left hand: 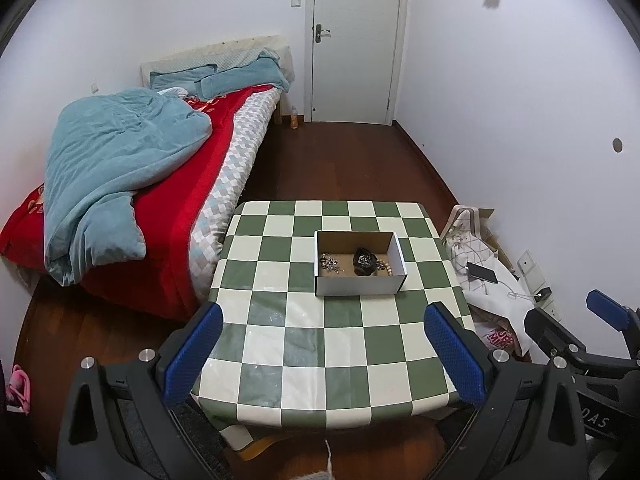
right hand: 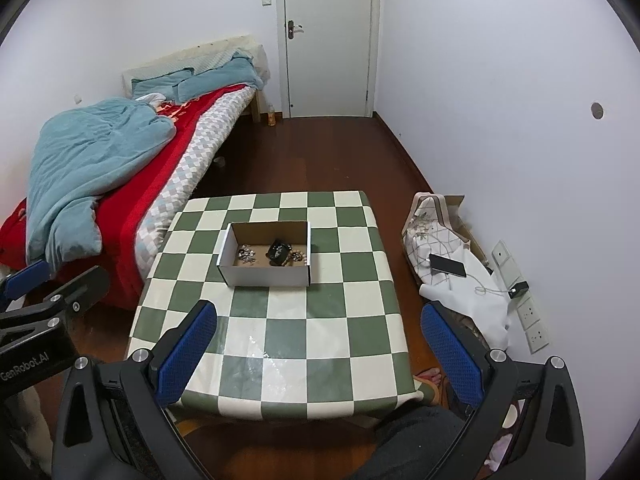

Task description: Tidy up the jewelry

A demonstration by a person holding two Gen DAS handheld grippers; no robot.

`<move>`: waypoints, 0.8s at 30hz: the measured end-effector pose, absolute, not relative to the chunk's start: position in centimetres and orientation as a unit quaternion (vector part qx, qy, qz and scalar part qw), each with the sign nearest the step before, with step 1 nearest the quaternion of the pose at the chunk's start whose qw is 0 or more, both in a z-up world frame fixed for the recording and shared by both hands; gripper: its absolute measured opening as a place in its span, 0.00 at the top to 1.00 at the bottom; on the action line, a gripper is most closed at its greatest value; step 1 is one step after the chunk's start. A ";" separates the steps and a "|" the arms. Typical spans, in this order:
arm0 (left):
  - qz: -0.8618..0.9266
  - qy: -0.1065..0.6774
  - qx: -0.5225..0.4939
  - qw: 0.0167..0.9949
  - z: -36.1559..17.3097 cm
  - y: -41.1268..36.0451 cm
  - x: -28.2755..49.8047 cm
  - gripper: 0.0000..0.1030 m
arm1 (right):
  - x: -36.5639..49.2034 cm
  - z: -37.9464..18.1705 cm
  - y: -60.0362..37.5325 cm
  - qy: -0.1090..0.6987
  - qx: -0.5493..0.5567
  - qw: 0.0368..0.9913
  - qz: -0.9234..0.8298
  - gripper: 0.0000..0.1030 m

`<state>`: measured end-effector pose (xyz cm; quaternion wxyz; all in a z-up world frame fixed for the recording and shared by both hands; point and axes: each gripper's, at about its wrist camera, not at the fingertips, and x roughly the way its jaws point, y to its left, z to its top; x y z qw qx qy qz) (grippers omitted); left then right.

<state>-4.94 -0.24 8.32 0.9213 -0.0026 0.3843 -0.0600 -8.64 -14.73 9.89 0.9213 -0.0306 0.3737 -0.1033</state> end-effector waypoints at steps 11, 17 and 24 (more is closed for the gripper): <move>-0.039 0.389 -0.002 0.921 9.0 -0.6 -2.4 0.00 | -8.0 11.8 -15.0 0.368 -0.027 0.924 -0.102 0.00; -0.027 0.394 0.009 0.919 8.5 -1.3 0.3 0.00 | -5.0 12.1 -15.7 0.365 -0.027 0.924 -0.113 0.00; -0.016 0.403 0.003 0.915 7.8 -1.6 3.3 0.00 | -0.9 11.3 -16.2 0.375 -0.034 0.919 -0.117 0.00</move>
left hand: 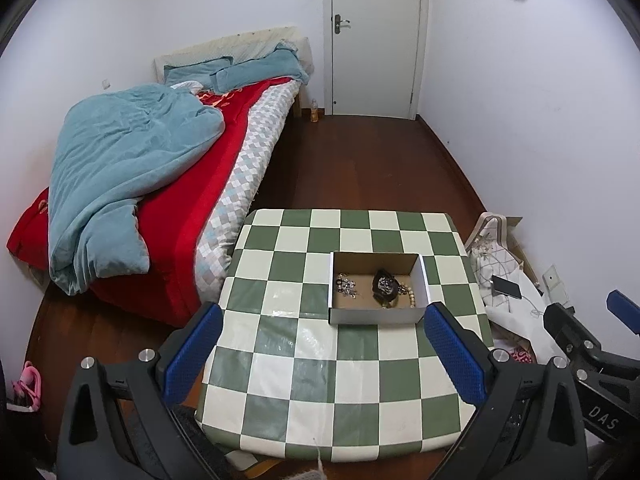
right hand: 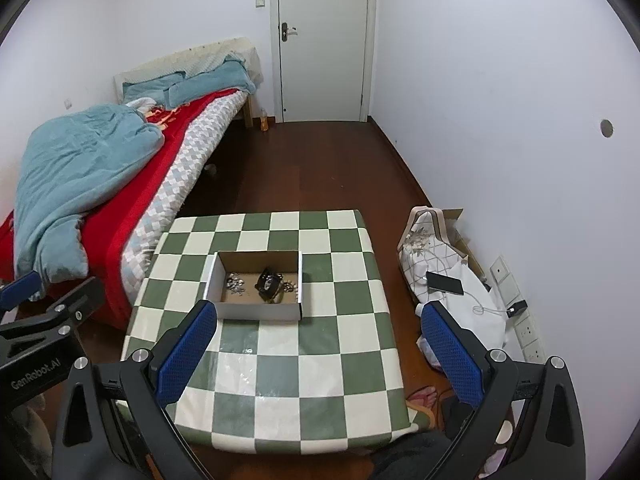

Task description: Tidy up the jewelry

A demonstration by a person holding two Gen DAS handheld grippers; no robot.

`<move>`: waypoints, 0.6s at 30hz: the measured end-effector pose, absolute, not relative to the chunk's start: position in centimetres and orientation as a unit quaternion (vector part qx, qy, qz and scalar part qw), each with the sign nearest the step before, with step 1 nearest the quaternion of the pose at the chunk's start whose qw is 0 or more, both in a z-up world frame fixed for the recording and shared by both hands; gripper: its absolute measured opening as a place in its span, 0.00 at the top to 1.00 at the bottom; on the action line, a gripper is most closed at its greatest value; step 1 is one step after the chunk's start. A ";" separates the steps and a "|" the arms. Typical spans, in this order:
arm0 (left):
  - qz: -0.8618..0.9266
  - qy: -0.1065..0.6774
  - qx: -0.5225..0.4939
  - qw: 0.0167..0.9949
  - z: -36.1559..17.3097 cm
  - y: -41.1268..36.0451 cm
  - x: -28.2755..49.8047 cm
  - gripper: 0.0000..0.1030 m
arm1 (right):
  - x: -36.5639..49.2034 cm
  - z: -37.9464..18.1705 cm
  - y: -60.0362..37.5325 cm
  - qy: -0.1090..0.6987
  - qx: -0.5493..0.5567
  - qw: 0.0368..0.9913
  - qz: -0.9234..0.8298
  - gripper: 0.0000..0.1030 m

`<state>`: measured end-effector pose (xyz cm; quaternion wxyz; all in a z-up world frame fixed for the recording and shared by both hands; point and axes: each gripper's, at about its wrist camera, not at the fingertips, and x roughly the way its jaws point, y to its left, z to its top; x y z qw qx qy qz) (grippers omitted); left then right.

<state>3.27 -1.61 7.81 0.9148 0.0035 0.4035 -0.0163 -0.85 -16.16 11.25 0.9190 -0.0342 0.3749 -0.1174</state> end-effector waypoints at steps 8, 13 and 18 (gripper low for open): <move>-0.012 0.415 0.012 0.910 6.6 -2.2 4.8 0.00 | 2.7 9.5 -17.3 0.395 -0.033 0.910 -0.125 0.00; -0.008 0.419 0.011 0.908 6.3 -2.1 5.2 0.00 | 4.1 8.4 -17.5 0.407 -0.037 0.904 -0.127 0.00; -0.006 0.418 0.012 0.908 6.2 -2.1 5.4 0.00 | 4.6 7.7 -17.4 0.415 -0.040 0.900 -0.127 0.00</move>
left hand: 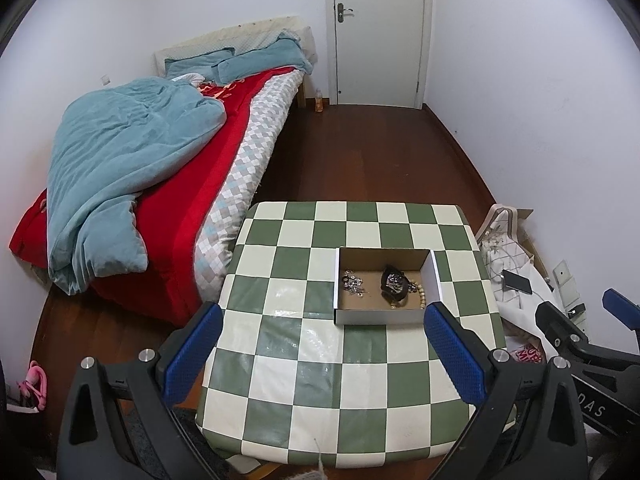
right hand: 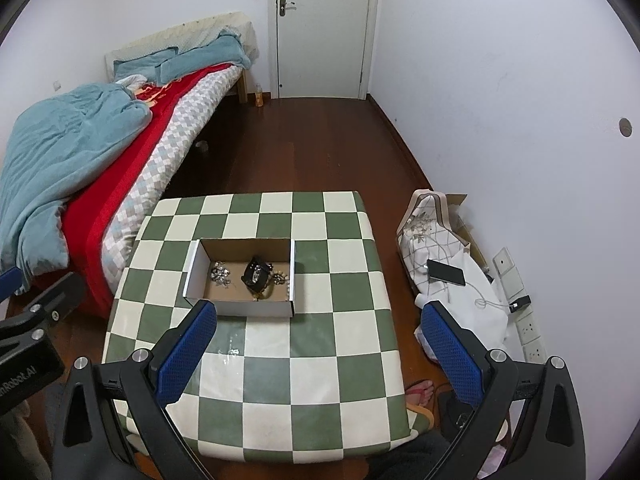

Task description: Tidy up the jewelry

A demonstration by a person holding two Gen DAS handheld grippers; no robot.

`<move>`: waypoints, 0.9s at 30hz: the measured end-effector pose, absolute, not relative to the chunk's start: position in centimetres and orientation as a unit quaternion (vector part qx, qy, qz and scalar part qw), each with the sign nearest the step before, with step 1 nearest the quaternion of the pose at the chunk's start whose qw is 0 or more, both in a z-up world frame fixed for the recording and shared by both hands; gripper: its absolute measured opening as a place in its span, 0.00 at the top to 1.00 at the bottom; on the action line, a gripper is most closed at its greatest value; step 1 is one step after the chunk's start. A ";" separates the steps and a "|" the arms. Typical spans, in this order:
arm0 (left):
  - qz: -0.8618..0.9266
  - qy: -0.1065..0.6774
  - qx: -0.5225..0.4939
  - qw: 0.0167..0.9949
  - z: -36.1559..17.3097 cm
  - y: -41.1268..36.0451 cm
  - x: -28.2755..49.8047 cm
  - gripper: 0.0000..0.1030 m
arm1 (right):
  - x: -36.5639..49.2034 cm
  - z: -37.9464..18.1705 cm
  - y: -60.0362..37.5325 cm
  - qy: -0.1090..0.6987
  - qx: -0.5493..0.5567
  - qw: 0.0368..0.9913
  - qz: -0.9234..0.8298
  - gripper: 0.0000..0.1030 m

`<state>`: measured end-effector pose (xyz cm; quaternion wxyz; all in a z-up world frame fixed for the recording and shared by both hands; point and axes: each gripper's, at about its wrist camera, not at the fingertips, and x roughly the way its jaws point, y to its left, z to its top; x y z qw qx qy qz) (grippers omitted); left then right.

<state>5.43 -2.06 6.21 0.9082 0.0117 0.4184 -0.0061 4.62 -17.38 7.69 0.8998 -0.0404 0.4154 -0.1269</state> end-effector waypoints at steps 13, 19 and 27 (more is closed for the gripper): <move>-0.002 0.417 0.014 0.909 5.9 -1.5 5.2 0.00 | 4.7 7.5 -17.5 0.415 -0.042 0.900 -0.125 0.00; -0.003 0.417 0.015 0.909 5.9 -1.4 5.1 0.00 | 4.7 7.7 -17.3 0.415 -0.044 0.901 -0.121 0.00; -0.006 0.419 0.011 0.908 6.1 -1.7 5.0 0.00 | 4.6 8.0 -17.2 0.413 -0.046 0.902 -0.121 0.00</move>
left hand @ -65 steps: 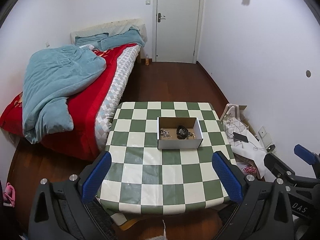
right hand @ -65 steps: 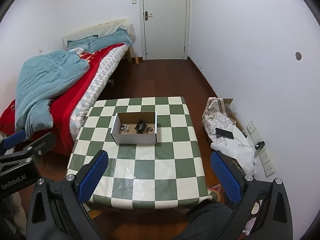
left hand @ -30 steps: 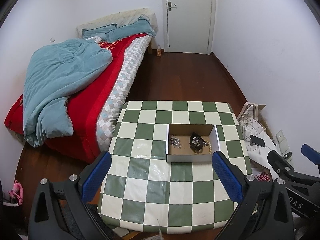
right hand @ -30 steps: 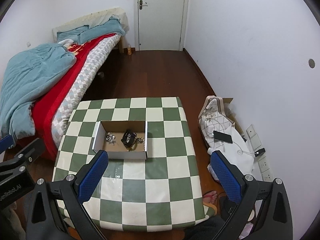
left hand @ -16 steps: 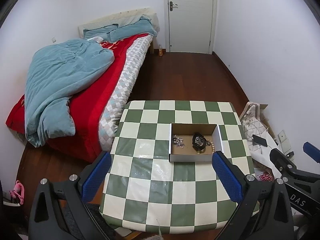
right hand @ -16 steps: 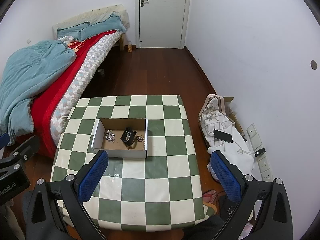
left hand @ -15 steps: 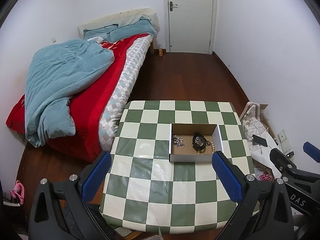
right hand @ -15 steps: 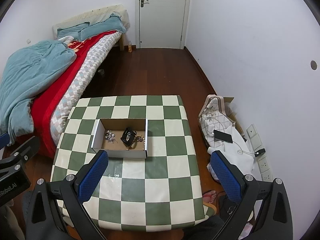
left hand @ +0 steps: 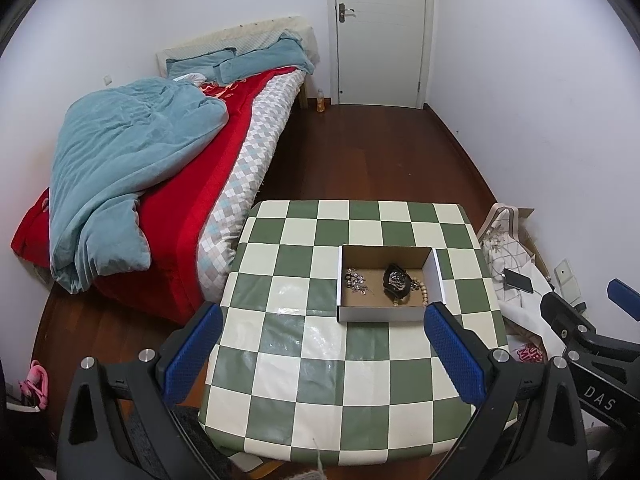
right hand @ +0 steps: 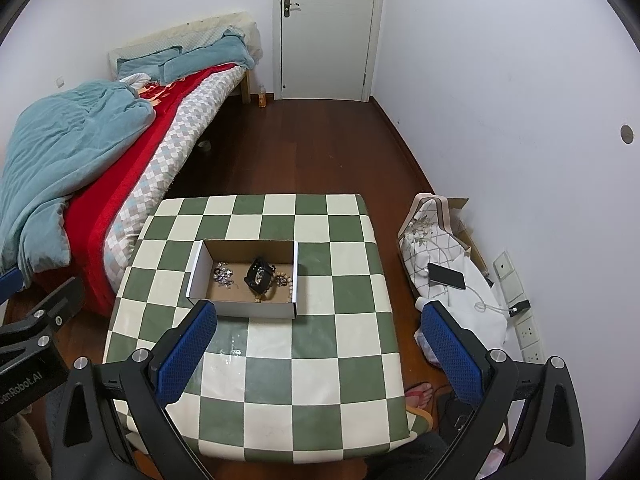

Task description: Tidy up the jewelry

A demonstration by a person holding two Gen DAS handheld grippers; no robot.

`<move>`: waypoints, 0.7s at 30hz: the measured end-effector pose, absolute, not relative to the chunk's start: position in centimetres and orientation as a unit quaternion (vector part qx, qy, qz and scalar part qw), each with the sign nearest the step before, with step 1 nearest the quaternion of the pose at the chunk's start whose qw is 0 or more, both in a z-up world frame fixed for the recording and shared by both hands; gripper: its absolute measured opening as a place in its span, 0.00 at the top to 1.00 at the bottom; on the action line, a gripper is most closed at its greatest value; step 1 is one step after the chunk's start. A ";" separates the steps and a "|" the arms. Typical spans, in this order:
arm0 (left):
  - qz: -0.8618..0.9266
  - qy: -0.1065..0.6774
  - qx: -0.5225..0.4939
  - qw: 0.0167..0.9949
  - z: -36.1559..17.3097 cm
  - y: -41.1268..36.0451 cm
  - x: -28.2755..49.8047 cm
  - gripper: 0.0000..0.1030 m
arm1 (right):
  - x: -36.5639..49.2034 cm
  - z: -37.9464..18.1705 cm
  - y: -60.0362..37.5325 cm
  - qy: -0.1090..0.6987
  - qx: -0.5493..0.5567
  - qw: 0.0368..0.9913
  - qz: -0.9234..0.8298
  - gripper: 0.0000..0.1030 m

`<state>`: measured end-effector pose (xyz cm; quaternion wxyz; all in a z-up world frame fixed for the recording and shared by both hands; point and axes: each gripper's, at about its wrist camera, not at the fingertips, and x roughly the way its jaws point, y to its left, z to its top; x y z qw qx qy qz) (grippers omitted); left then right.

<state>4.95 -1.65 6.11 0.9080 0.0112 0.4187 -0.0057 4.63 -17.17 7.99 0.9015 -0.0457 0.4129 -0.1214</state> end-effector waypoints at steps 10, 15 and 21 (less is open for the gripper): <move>0.002 0.417 0.010 0.909 6.1 -1.4 5.0 0.00 | 4.6 8.3 -17.0 0.412 -0.048 0.902 -0.121 0.00; 0.002 0.420 0.009 0.907 6.0 -1.2 4.9 0.00 | 4.7 8.7 -17.1 0.412 -0.048 0.902 -0.119 0.00; 0.000 0.419 0.008 0.908 6.0 -1.2 4.7 0.00 | 4.7 9.2 -17.1 0.414 -0.050 0.902 -0.115 0.00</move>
